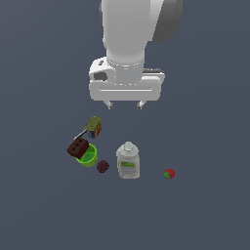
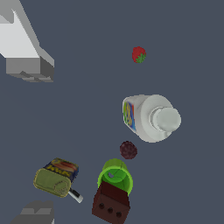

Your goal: Pick up a designated object from a clutter of objects.

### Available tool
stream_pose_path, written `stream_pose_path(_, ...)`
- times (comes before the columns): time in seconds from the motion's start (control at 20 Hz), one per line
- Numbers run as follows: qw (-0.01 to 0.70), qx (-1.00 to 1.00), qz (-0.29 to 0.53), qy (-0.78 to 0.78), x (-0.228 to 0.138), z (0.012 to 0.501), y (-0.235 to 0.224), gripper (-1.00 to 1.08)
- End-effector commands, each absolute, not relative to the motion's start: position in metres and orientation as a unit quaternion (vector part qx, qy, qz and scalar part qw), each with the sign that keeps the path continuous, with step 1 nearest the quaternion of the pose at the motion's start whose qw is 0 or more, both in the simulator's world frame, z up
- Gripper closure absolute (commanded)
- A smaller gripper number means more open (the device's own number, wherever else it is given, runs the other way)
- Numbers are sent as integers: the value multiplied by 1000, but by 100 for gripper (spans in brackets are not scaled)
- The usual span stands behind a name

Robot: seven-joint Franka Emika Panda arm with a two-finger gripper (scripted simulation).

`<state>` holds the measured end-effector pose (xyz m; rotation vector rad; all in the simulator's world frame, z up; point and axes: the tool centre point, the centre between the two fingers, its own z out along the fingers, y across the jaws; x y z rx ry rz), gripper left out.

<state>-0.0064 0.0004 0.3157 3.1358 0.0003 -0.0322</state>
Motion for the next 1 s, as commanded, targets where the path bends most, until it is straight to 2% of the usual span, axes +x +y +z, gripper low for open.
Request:
stream_pose_path(0.0,3,1000,-10,0,-6,316,0,-92)
stream_pose_path(0.45,16,1000,4,7,-2,334,-18,-92)
stream_pose_path(0.95,17,1000,3,20,2,330,-14,-92)
